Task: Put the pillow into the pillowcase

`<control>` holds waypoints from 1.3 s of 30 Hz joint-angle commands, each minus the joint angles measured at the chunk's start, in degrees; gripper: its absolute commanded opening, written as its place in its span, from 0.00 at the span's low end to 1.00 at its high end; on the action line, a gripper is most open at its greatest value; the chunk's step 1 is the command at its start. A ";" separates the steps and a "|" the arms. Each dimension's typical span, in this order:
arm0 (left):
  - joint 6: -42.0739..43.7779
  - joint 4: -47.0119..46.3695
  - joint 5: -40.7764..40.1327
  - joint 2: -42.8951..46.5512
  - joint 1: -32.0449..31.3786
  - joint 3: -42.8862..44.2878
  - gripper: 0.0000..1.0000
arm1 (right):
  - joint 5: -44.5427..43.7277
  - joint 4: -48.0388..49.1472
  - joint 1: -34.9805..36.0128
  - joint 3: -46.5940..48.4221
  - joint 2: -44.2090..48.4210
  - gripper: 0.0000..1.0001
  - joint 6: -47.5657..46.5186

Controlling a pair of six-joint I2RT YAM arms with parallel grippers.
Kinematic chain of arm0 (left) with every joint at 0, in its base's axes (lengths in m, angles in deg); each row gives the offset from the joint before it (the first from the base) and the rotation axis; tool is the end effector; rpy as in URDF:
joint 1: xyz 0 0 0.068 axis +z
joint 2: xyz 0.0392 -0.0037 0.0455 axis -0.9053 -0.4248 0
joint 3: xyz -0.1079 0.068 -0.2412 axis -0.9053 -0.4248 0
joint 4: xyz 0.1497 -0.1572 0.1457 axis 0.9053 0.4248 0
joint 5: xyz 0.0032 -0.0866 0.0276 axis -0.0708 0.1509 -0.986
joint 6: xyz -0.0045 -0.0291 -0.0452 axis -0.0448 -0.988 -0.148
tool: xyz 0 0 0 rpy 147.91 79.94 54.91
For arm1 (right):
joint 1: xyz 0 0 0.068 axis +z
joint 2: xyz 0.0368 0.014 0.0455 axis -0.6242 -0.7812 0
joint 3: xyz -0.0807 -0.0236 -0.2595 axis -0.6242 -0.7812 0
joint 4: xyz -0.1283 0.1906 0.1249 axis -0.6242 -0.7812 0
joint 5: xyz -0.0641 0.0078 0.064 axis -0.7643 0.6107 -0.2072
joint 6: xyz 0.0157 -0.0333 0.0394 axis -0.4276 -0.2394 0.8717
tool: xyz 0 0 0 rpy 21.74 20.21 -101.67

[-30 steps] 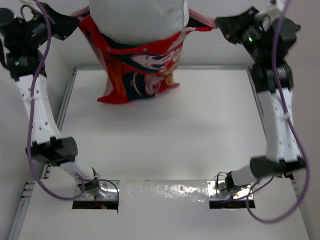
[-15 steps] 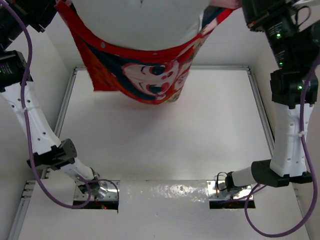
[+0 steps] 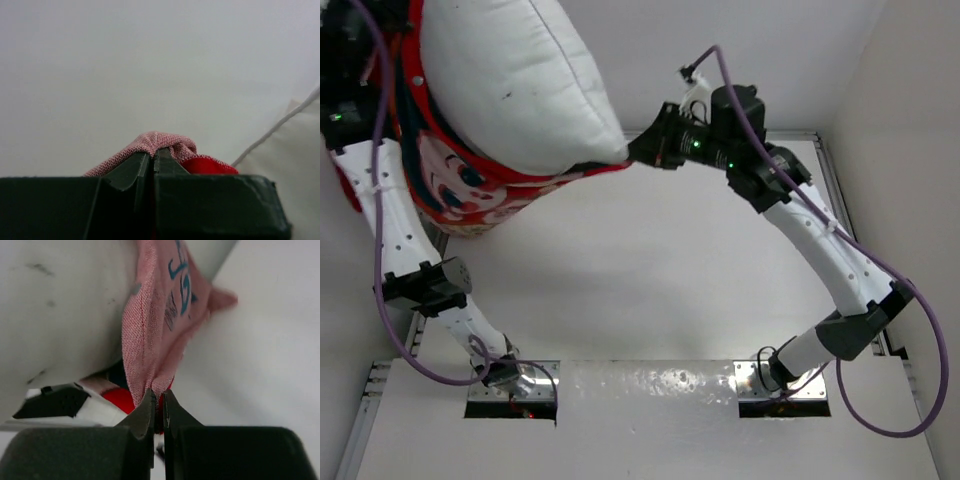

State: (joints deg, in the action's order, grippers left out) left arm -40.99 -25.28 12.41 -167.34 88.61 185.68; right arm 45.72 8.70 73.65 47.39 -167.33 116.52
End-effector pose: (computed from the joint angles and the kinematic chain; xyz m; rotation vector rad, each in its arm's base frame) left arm 0.2889 0.1021 0.6322 0.1351 1.1296 -0.4541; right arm 0.2672 0.2011 0.4875 -0.0719 1.9172 1.2930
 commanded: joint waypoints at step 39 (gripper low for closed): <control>47.77 38.02 -53.87 -25.05 -60.75 -11.30 0.73 | 1.58 27.30 -36.87 -48.69 4.83 0.99 -7.48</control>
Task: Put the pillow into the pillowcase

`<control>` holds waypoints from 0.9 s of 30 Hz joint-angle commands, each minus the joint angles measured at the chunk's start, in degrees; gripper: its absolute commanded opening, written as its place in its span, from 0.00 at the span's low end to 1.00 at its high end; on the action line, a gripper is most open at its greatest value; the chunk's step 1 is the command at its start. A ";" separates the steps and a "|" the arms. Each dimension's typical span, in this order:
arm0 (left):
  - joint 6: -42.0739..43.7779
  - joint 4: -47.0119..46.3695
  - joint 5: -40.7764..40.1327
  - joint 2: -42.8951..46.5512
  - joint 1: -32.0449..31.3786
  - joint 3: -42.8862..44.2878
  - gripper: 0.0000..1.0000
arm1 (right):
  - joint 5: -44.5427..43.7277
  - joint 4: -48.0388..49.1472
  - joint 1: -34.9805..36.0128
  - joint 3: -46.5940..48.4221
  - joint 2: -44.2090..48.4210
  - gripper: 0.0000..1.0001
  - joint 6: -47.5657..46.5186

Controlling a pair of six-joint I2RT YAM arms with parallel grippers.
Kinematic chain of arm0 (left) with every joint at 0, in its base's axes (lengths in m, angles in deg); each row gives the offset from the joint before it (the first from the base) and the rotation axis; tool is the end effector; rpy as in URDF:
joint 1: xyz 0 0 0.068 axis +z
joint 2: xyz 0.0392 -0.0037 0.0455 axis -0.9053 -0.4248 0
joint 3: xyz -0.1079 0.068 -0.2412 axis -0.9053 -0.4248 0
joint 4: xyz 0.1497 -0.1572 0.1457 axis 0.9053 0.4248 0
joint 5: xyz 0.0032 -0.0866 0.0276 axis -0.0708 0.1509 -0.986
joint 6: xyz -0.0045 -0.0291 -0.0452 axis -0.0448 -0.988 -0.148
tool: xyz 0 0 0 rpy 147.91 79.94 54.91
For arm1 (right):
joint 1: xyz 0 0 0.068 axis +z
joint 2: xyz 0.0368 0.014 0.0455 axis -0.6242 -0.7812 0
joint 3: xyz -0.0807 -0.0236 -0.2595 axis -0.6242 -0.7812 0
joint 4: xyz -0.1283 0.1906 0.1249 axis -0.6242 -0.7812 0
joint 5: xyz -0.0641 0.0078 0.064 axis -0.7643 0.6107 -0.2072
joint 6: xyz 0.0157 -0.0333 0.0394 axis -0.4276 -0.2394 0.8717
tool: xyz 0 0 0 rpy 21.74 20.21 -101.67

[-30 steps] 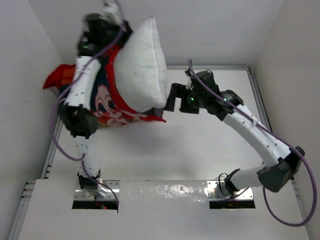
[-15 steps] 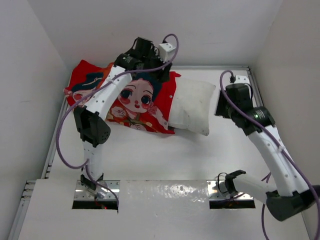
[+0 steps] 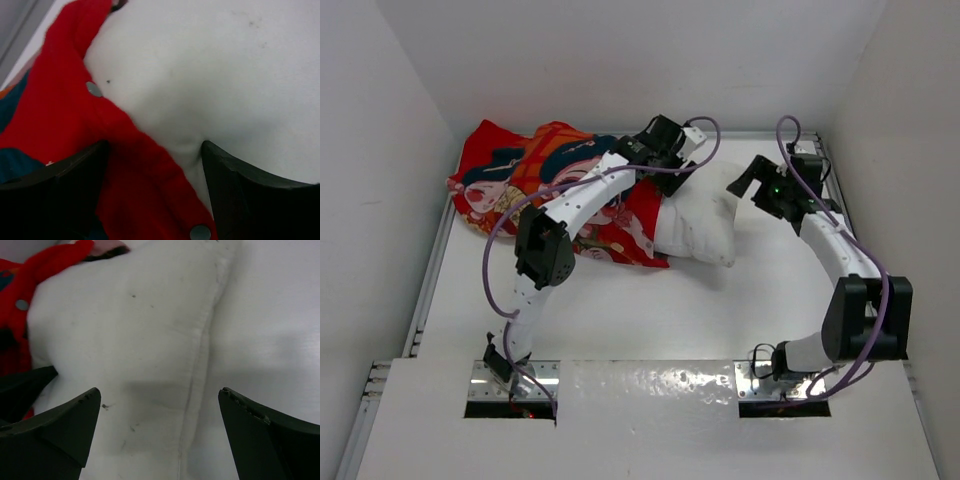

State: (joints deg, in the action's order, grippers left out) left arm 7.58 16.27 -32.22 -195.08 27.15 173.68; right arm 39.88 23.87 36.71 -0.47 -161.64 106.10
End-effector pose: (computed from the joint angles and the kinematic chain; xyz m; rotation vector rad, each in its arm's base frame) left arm 0.4018 -0.3070 0.2985 1.0722 2.1393 -0.0659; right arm 0.3188 -0.0028 0.2591 0.6123 2.1618 0.5773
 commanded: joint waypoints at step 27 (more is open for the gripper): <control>0.43 -0.91 48.09 8.40 2.12 13.97 0.00 | 11.49 53.92 21.59 -6.27 -9.50 0.00 7.18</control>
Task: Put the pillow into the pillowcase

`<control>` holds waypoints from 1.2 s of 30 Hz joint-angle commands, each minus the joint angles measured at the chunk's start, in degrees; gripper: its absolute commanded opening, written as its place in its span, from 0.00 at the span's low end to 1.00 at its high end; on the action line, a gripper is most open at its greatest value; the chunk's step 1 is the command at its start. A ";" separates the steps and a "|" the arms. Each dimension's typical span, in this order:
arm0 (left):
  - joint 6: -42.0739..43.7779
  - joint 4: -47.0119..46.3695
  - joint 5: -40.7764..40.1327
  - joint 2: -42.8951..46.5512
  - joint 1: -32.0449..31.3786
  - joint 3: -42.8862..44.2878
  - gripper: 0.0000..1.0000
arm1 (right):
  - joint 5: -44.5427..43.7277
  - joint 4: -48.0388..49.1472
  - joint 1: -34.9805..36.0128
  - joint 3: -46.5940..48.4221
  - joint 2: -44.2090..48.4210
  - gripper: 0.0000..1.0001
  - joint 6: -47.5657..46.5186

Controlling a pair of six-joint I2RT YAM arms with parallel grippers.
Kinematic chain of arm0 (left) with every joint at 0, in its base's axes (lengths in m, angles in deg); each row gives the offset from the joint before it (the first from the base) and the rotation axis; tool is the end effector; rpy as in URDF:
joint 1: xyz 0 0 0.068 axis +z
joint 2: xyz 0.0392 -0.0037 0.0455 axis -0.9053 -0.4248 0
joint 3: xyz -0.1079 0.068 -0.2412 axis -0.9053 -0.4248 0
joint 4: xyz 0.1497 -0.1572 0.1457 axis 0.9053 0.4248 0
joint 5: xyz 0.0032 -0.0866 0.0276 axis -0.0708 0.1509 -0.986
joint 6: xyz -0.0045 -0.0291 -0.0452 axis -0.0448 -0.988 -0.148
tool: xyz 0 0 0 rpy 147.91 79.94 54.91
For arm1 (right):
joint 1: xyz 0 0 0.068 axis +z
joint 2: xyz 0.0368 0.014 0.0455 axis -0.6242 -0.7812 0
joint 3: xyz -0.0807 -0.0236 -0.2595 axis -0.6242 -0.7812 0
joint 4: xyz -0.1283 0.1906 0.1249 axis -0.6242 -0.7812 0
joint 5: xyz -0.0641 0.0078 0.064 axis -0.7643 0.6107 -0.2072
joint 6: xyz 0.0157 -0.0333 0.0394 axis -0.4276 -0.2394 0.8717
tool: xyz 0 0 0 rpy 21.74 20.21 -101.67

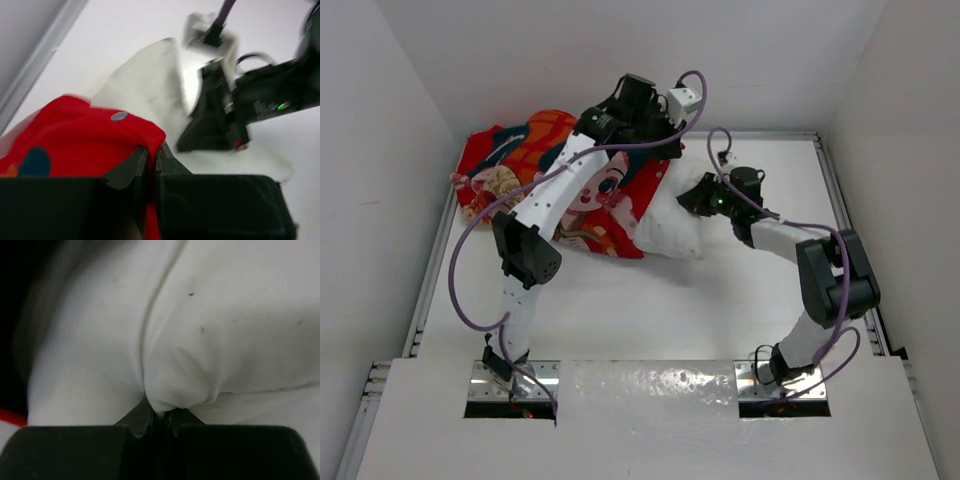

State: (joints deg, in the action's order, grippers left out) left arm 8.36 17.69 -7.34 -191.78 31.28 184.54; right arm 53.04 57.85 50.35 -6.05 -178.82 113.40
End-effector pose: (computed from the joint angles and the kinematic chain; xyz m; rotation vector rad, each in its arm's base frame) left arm 0.3977 -0.2788 0.3854 1.1296 1.8650 -0.5335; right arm 0.3560 0.0898 0.1860 0.2793 2.1080 1.0519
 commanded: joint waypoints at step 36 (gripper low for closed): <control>8.79 2.38 -10.90 30.98 8.62 -28.47 1.00 | -29.57 -27.07 21.67 10.97 6.91 0.97 -24.56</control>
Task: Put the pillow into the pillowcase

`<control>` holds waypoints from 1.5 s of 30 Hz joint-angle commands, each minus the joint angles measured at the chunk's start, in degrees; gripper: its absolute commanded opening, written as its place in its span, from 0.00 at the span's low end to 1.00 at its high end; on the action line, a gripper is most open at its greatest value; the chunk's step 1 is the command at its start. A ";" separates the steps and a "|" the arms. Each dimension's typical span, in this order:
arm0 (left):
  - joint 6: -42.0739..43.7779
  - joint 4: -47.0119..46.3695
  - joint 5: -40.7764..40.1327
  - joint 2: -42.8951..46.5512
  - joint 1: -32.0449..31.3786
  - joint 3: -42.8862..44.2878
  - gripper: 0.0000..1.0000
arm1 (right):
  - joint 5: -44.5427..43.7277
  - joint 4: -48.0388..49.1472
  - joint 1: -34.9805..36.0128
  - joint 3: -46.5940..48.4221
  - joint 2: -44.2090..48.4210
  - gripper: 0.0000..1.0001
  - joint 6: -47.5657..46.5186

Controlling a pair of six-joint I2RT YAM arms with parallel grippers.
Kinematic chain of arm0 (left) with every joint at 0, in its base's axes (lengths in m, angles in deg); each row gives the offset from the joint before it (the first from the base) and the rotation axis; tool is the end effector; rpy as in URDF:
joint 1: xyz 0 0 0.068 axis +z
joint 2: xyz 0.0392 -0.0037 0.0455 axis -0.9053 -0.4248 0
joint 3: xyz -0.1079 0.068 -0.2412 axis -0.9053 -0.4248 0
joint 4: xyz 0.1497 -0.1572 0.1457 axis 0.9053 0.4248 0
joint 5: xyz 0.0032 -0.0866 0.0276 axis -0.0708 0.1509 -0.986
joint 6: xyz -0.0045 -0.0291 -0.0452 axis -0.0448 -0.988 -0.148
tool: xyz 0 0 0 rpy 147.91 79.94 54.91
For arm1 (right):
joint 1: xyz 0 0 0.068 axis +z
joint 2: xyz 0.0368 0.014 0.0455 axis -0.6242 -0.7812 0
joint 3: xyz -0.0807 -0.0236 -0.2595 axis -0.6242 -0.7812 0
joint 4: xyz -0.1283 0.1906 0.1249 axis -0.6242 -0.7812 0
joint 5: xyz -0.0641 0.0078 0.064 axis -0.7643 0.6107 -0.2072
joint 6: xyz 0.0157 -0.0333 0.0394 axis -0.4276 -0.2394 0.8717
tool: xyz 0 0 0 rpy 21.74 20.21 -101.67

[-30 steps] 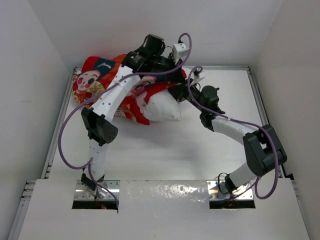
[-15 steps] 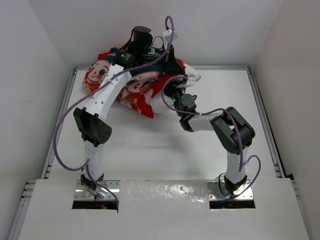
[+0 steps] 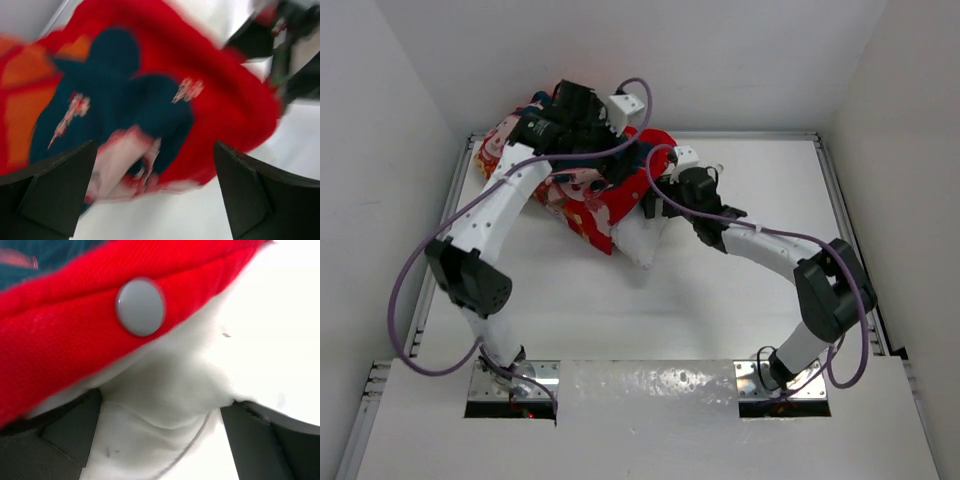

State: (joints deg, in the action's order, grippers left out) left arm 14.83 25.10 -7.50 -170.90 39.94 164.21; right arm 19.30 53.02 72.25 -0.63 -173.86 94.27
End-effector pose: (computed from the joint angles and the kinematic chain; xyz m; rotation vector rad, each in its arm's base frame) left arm 0.3486 -0.1754 0.4183 1.1130 1.9814 -0.3998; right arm 0.3137 0.2028 0.2369 -0.0637 1.9464 0.5524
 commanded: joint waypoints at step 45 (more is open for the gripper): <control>21.02 13.52 20.42 17.90 -4.16 -14.50 0.00 | 14.57 36.78 7.23 12.05 -5.88 0.00 7.87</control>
State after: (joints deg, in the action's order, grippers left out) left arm 28.10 24.99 -3.21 -156.20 40.11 139.38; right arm 37.96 79.16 75.84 3.63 -184.92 111.69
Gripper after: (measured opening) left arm 0.077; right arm 0.025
